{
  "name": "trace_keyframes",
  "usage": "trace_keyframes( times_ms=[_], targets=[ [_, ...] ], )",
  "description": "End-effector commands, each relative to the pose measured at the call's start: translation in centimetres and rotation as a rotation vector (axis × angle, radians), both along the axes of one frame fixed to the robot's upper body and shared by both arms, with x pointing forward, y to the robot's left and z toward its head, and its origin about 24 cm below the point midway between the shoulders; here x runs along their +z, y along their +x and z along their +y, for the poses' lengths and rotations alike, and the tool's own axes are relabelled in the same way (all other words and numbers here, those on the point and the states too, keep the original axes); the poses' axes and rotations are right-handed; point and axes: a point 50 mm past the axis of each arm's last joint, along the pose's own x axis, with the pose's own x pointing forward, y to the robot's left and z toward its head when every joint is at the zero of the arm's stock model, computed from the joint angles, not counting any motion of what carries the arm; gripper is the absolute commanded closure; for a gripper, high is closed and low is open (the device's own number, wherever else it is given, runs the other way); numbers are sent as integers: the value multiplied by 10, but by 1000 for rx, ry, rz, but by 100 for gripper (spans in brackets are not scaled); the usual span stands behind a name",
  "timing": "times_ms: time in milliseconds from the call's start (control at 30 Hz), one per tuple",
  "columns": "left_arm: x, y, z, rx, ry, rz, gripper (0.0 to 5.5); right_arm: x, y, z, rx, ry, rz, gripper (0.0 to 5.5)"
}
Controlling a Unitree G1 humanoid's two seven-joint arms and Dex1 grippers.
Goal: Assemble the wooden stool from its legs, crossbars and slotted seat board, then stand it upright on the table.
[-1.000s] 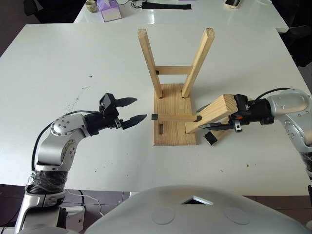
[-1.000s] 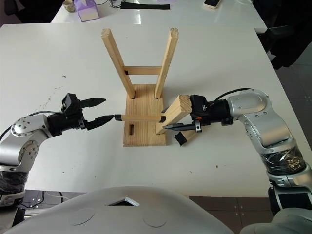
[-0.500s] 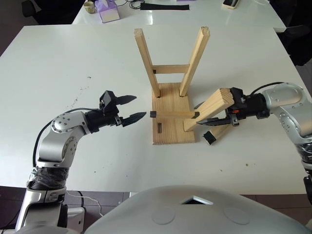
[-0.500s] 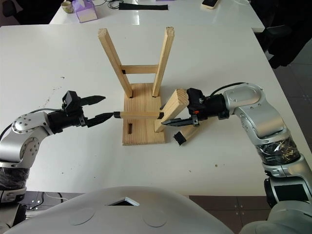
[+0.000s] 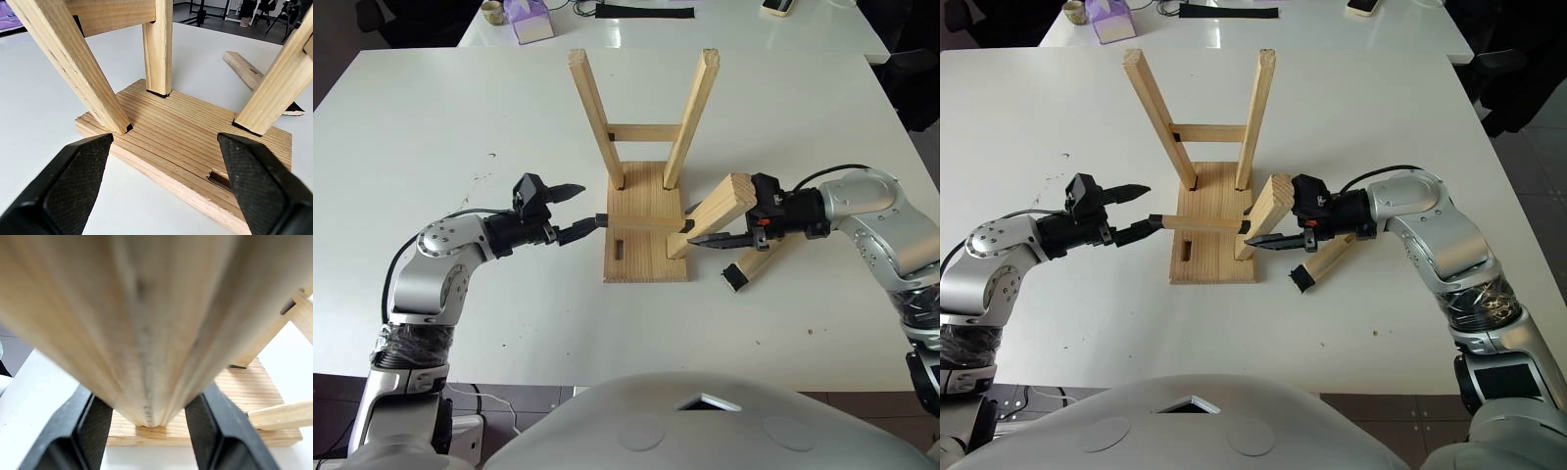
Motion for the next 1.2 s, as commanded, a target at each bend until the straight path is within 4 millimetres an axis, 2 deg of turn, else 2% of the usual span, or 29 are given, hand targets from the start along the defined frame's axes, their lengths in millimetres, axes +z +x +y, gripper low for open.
trace_keyframes(
  times_ms=[33,267,333,700,767,833,900,967,1033,1100,1200],
  targets=[
    [-3,4,3,19,21,7,155,-22,-6,-1,-31,-86,61,310],
    [-7,10,12,76,35,6,155,-8,6,4,-123,-18,-6,214],
    [-8,11,12,88,36,6,155,-6,7,1,-132,-24,-4,214],
    [-13,-6,18,169,31,11,155,-2,-25,-61,-206,-232,48,214],
    [-13,-10,19,183,26,8,155,-2,-25,-75,-331,-260,43,214],
    [-12,-18,22,211,19,5,155,-3,-23,-92,-558,-273,60,214],
    [-14,-26,25,247,17,10,155,-7,-26,-102,-780,-256,123,186],
    [-17,-36,28,283,17,20,155,-5,-29,-101,-949,-198,204,159],
    [-18,-45,28,310,13,27,155,0,-30,-92,-1030,-149,257,132],
    [-19,-48,26,319,3,28,155,7,-31,-76,-973,-106,278,117],
    [-20,-43,21,315,-1,26,155,9,-31,-51,-881,-54,304,117]
  ],
)
